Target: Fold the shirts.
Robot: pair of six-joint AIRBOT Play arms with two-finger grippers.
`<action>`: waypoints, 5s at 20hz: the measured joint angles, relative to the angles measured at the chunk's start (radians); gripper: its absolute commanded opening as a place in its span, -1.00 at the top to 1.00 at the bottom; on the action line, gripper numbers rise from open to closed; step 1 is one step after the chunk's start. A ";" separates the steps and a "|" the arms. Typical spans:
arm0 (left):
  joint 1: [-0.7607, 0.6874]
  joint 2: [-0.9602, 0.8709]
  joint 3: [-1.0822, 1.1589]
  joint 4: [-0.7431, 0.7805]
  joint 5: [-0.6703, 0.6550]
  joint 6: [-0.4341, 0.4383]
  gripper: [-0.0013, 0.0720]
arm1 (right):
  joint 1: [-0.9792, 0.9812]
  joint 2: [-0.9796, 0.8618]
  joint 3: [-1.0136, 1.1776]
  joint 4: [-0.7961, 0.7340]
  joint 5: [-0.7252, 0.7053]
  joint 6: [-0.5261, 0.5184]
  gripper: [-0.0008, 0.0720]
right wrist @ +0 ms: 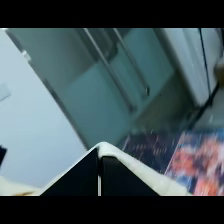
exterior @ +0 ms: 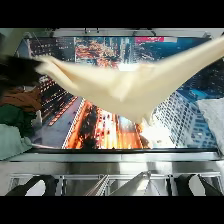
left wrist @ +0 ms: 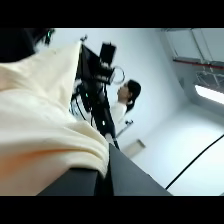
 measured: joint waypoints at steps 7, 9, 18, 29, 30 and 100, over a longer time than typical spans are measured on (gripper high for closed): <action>0.302 0.243 0.299 -0.166 0.037 -0.036 0.91 | -0.070 0.147 0.267 0.110 -0.164 -0.144 0.92; 0.353 0.267 0.354 -0.112 0.075 -0.040 0.91 | -0.072 0.158 0.288 0.071 -0.203 -0.160 0.92; -0.022 0.044 0.122 0.459 0.317 0.002 0.92 | 0.320 -0.131 0.109 -0.353 -0.178 -0.071 0.92; -0.200 -0.671 0.329 0.636 0.288 0.029 -0.97 | 0.468 -0.602 -0.047 -0.584 -0.389 -0.045 -0.24; -0.186 -0.692 0.358 0.640 0.256 0.009 -0.97 | 0.438 -0.611 -0.043 -0.604 -0.387 -0.037 -0.24; -0.159 -0.722 0.516 1.284 -0.020 -0.215 -0.99 | 0.433 -0.342 -0.439 -1.142 -0.042 0.492 -0.92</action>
